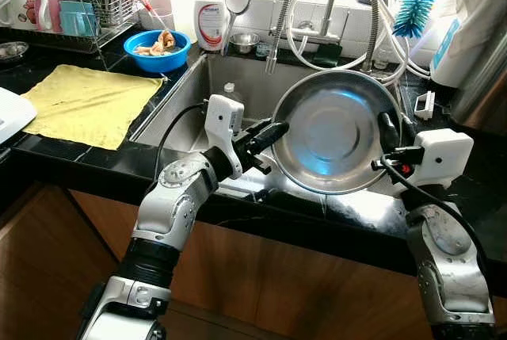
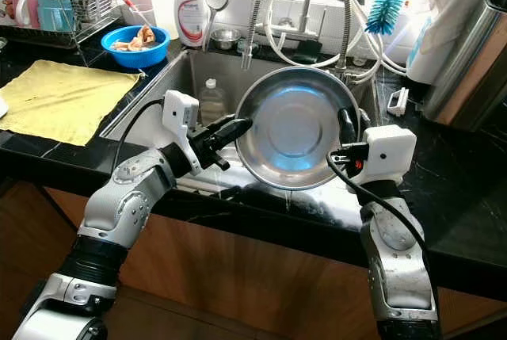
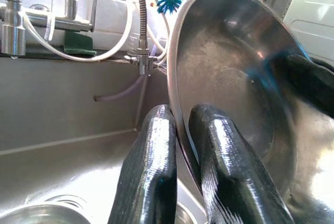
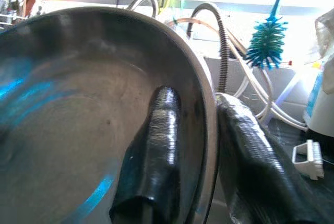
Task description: Kitchen organization
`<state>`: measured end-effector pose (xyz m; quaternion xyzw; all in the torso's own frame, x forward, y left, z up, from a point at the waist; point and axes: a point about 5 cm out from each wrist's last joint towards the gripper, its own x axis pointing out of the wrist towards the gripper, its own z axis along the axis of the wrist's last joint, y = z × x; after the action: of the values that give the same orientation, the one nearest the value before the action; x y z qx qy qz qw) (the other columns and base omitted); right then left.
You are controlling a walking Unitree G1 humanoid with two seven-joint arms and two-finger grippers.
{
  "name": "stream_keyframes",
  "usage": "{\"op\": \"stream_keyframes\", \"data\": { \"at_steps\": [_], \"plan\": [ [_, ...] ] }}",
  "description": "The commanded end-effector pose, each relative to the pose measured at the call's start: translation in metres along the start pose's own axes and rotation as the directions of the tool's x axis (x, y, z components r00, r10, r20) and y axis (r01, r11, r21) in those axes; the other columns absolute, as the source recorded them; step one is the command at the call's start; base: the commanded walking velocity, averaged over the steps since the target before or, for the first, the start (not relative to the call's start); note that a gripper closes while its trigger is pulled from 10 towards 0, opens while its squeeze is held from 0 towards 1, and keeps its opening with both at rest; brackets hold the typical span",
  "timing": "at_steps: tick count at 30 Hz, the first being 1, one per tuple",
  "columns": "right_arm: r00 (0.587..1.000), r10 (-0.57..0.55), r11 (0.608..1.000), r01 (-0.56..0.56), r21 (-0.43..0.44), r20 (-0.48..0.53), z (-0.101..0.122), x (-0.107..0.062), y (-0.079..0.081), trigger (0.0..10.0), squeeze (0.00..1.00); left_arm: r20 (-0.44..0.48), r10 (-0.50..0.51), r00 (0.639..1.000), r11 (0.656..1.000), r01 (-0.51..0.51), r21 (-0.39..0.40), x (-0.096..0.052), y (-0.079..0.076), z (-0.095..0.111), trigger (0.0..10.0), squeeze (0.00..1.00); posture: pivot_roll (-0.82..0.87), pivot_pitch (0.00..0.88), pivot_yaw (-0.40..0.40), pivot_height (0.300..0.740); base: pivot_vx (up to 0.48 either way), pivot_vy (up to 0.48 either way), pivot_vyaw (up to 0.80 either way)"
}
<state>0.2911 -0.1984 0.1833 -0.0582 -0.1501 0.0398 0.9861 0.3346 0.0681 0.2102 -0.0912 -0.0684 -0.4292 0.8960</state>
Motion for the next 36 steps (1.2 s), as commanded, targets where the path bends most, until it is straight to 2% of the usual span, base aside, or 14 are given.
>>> {"op": "stream_keyframes", "data": {
  "at_steps": [1, 10, 11, 13, 14, 22, 26, 27, 29, 30, 31, 32, 33, 36],
  "plan": [
    [1.000, 0.005, 1.000, -0.006, 0.023, 0.022, 0.006, 0.005, 0.001, 10.0, 1.00, -0.023, -0.062, 0.998, 0.997, 0.063, 0.035, 0.004, -0.010, -0.002, 0.0, 0.00, 0.08, 0.000, -0.041, 0.740, 0.000, 0.000, 0.00],
    [1.000, 0.008, 1.000, -0.008, 0.023, 0.019, 0.006, 0.006, 0.002, 10.0, 1.00, 0.001, -0.014, 1.000, 0.999, 0.014, 0.030, 0.006, -0.008, 0.000, 0.0, 0.00, 0.08, 0.000, -0.043, 0.740, 0.000, 0.000, 0.00],
    [1.000, 0.012, 1.000, -0.013, 0.028, 0.017, 0.006, 0.006, 0.002, 10.0, 0.33, 0.014, 0.023, 1.000, 0.999, -0.023, 0.029, 0.007, -0.005, 0.002, 0.0, 0.00, 0.08, 0.000, -0.043, 0.740, 0.000, 0.000, 0.00],
    [1.000, 0.015, 0.999, -0.016, 0.032, 0.016, 0.006, 0.006, 0.003, 10.0, 0.33, 0.019, 0.040, 0.999, 0.999, -0.040, 0.030, 0.007, -0.004, 0.002, 0.0, 0.00, 0.08, 0.000, -0.043, 0.740, 0.000, 0.000, 0.00],
    [1.000, 0.028, 0.999, -0.029, 0.042, 0.011, 0.006, 0.005, 0.004, 10.0, 0.00, 0.034, 0.076, 0.997, 0.997, -0.077, 0.026, 0.007, 0.000, 0.004, 0.0, 0.00, 0.08, 0.000, -0.043, 0.740, 0.000, 0.000, 0.00],
    [0.996, 0.087, 0.995, -0.086, 0.050, -0.033, 0.000, 0.002, 0.013, 10.0, 0.00, 0.131, 0.250, 0.959, 0.968, -0.253, 0.004, 0.008, 0.014, 0.017, 0.0, 0.00, 0.08, 0.000, -0.043, 0.740, 0.000, 0.000, 0.00],
    [0.997, 0.068, 0.996, -0.066, 0.052, -0.030, 0.000, 0.002, 0.011, 10.0, 0.00, 0.196, 0.397, 0.897, 0.915, -0.402, -0.014, 0.003, 0.028, 0.027, 0.0, 0.00, 0.07, 0.000, -0.041, 0.740, 0.000, 0.000, 0.00],
    [0.997, 0.068, 0.996, -0.066, 0.052, -0.030, 0.000, 0.002, 0.011, 10.0, 0.00, 0.196, 0.397, 0.897, 0.915, -0.402, -0.014, 0.003, 0.028, 0.027, 0.0, 0.00, 0.07, 0.000, -0.041, 0.740, 0.000, 0.000, 0.00],
    [0.998, 0.058, 0.997, -0.057, 0.050, -0.030, 0.001, 0.002, 0.009, 10.0, 0.00, 0.232, 0.503, 0.833, 0.856, -0.516, -0.004, -0.002, 0.039, 0.031, 0.0, 0.00, 0.07, 0.000, -0.039, 0.740, 0.000, 0.000, 0.00],
    [0.998, 0.053, 0.997, -0.052, 0.050, -0.030, 0.002, 0.002, 0.008, 10.0, 0.00, 0.247, 0.533, 0.810, 0.831, -0.556, 0.030, -0.004, 0.043, 0.033, 0.5, 0.00, 0.07, 0.000, -0.039, 0.740, 0.000, 0.000, 0.00],
    [0.999, 0.043, 0.998, -0.042, 0.046, -0.027, 0.002, 0.001, 0.007, 10.0, 0.00, 0.264, 0.576, 0.774, 0.783, -0.615, 0.094, -0.008, 0.048, 0.033, 8.8, 0.00, 0.07, 0.000, -0.039, 0.740, 0.000, 0.000, 0.00],
    [0.999, 0.039, 0.998, -0.038, 0.046, -0.025, 0.003, 0.000, 0.007, 10.0, 0.00, 0.271, 0.590, 0.761, 0.764, -0.634, 0.117, -0.009, 0.050, 0.033, 8.8, 0.00, 0.07, 0.000, -0.039, 0.740, 0.000, 0.000, 0.00],
    [1.000, 0.024, 0.999, -0.023, 0.047, -0.020, 0.004, -0.001, 0.005, 10.0, 0.00, 0.273, 0.602, 0.751, 0.742, -0.652, 0.158, -0.011, 0.053, 0.032, 10.0, 0.00, 0.07, 0.000, -0.041, 0.740, 0.000, 0.000, 0.00],
    [1.000, -0.021, 0.999, 0.021, 0.034, -0.020, 0.005, -0.008, -0.001, 10.0, 0.00, 0.260, 0.625, 0.736, 0.696, -0.676, 0.243, -0.017, 0.065, 0.026, 10.0, 0.00, 0.07, 0.000, -0.038, 0.740, 0.000, 0.000, 0.00]
  ]
}}
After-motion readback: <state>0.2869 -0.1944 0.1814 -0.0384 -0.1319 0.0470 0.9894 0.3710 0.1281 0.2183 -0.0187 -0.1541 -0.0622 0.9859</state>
